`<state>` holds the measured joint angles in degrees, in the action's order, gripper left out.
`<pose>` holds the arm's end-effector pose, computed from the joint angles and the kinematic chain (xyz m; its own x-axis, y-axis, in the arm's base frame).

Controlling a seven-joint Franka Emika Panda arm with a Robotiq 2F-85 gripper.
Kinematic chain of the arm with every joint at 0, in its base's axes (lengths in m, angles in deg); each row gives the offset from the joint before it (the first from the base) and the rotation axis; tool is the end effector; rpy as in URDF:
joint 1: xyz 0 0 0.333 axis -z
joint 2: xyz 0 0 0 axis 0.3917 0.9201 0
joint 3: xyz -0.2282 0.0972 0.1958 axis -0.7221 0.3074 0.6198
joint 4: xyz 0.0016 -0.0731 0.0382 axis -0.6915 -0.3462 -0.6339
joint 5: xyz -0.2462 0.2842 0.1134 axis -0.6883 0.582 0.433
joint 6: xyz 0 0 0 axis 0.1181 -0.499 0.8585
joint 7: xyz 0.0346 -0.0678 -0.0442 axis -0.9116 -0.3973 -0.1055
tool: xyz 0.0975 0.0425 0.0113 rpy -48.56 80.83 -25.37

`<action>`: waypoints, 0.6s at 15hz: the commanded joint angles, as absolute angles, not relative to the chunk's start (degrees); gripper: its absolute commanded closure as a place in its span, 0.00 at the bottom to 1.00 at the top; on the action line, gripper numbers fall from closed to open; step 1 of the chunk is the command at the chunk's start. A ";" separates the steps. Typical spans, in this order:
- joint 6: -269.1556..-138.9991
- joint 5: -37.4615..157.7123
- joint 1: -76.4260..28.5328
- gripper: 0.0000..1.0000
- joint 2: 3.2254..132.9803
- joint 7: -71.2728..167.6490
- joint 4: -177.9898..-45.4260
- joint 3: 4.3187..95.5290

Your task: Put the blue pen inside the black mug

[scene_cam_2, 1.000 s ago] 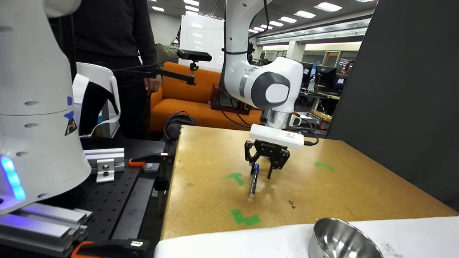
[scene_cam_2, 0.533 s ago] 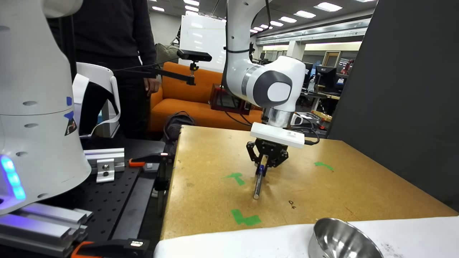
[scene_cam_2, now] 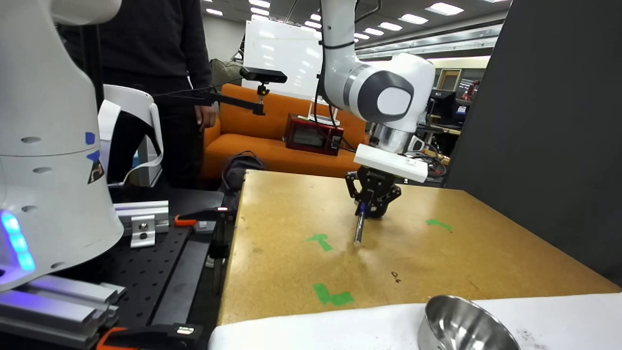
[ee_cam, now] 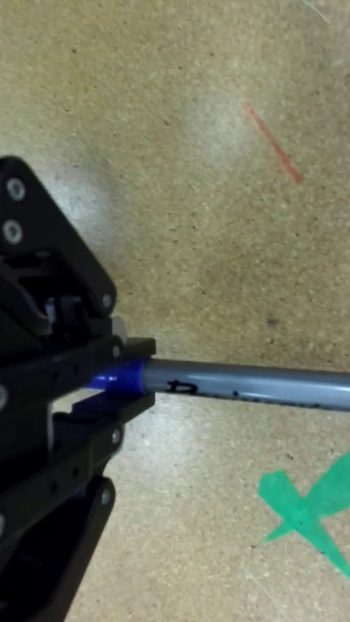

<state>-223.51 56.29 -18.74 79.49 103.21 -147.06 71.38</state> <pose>0.5262 0.1335 0.1617 0.3787 0.9228 0.0709 0.9252 -0.3756 -0.0538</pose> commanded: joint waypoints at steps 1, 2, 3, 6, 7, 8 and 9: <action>-221.65 63.02 -15.08 0.95 74.98 109.65 -147.92 75.20; -221.76 66.07 -13.86 0.95 74.14 112.43 -147.78 76.18; -221.55 69.24 -12.89 0.95 73.04 115.16 -147.82 77.03; -219.54 78.24 -10.49 0.95 70.08 124.04 -147.13 78.29; -218.40 81.04 -10.20 0.95 69.10 126.82 -146.76 78.28; -216.44 84.45 -9.53 0.95 68.00 130.76 -146.37 78.57; -213.88 87.81 -9.45 0.95 66.96 134.80 -145.73 78.46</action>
<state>-219.61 80.32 -11.32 69.61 125.72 -146.59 77.02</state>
